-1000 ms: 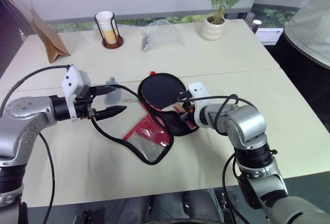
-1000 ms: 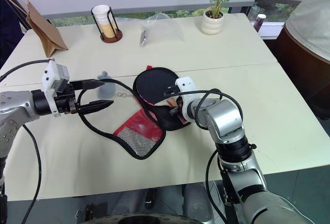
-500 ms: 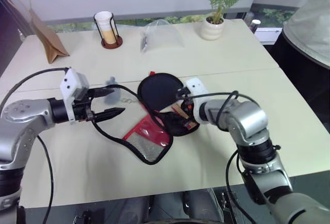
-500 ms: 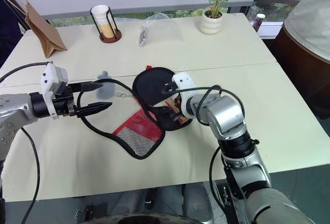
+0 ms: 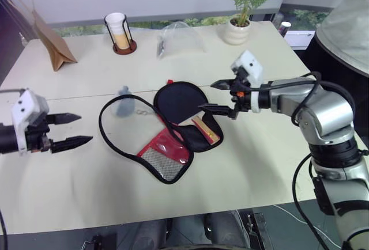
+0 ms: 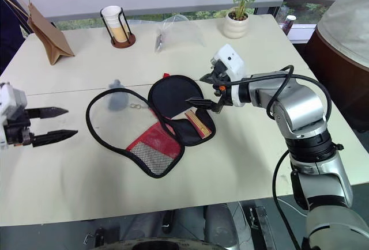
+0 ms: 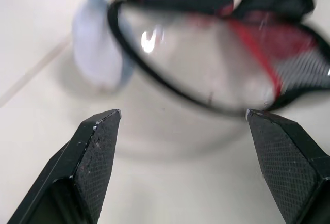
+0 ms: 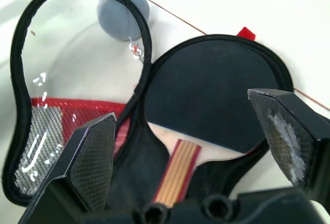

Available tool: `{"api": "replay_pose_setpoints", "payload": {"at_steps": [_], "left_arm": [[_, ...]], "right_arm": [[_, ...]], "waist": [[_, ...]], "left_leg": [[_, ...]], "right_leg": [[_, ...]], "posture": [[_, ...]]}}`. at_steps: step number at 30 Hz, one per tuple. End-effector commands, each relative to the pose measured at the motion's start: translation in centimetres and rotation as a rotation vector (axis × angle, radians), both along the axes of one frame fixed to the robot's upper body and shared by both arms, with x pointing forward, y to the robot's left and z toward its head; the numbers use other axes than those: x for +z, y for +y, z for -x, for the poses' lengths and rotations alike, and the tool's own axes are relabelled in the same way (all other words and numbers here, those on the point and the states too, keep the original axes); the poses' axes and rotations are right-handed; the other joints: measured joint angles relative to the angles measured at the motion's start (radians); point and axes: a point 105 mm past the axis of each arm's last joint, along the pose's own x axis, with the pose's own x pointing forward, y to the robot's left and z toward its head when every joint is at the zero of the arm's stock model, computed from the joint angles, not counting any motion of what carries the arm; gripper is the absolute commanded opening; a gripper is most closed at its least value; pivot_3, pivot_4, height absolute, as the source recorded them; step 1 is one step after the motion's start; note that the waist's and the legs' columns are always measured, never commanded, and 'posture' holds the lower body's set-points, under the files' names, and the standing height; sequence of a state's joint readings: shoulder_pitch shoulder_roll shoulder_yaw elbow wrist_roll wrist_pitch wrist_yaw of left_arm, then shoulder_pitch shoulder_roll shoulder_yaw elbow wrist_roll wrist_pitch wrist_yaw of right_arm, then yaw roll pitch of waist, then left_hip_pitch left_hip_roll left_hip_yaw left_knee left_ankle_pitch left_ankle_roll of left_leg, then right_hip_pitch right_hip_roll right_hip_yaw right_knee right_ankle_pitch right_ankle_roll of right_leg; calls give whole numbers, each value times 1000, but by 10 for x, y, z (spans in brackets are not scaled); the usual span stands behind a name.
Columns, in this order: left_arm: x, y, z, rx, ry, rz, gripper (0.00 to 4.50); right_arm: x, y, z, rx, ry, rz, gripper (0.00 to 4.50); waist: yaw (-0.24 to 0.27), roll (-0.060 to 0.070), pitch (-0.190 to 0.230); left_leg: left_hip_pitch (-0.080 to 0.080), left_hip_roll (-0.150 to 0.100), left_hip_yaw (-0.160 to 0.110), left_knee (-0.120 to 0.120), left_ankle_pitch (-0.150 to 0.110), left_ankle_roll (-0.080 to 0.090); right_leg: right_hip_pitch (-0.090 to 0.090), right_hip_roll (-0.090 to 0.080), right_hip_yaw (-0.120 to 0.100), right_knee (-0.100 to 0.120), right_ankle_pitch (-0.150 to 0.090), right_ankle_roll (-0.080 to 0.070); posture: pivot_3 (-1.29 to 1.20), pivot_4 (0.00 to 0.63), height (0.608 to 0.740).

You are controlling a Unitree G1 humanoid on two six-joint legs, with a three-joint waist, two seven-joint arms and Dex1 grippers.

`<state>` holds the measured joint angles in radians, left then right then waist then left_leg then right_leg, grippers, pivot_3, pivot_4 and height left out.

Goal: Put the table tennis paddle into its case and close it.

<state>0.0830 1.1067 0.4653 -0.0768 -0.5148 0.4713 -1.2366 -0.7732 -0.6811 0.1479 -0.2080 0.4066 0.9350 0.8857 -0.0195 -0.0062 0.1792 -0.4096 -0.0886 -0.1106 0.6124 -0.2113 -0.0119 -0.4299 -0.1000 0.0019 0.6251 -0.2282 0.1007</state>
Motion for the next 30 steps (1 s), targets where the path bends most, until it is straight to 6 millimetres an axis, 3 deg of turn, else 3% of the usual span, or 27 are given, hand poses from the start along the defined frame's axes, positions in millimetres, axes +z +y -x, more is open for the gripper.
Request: {"api": "replay_pose_setpoints", "payload": {"at_steps": [1,4,7,13,15,17,24,26,30], "left_arm": [[-7,6,1,5,-35,-58,4025],[-21,6,1,0,-37,-90,4025],[-32,-7,-10,-21,-83,-65,4025],[-45,-66,-31,-91,-175,91,4025],[-40,-84,-34,-122,-196,146,4025],[-19,-105,-41,-167,-233,245,4025],[21,-150,-63,-292,-266,405,4025],[20,-164,-74,-322,-268,408,4025],[-9,-206,-108,-355,-213,403,4025]], "right_arm": [[14,2,0,31,-76,2,4462],[17,0,-1,34,-88,0,4462],[19,-1,-1,33,-98,1,4462],[23,-11,-4,-3,-118,16,4462],[24,-17,-4,-19,-120,20,4462],[27,-27,-5,-56,-125,29,4462],[40,-52,-5,-165,-158,35,4462],[42,-60,-6,-200,-160,34,4462],[36,-73,-6,-264,-97,8,4462]], "waist": [[3,0,0],[8,0,0],[10,0,0],[9,0,0],[9,-1,0],[10,0,0],[10,-1,0],[11,-1,0],[15,-1,0]], "left_leg": [[0,0,0,0,0,0],[0,0,0,0,0,0],[-1,-1,0,0,0,0],[-1,-2,0,1,0,0],[-1,-2,0,1,0,0],[-1,-1,-1,1,0,0],[-1,-1,-1,2,0,0],[-1,-1,-1,3,0,0],[-1,-2,-1,4,0,1]], "right_leg": [[0,0,0,0,0,0],[0,-1,0,-1,0,0],[2,-2,-1,-4,0,-1],[3,-2,-1,-7,4,2],[3,-2,-1,-6,4,2],[3,-1,-1,-6,4,2],[4,2,-2,-6,4,2],[4,2,-2,-6,4,3],[6,2,-2,-6,5,4]], "posture": [[0,150,740],[0,150,740],[0,150,740],[0,150,740],[0,150,740],[0,150,740],[0,150,740],[0,150,740],[0,150,740]]}}
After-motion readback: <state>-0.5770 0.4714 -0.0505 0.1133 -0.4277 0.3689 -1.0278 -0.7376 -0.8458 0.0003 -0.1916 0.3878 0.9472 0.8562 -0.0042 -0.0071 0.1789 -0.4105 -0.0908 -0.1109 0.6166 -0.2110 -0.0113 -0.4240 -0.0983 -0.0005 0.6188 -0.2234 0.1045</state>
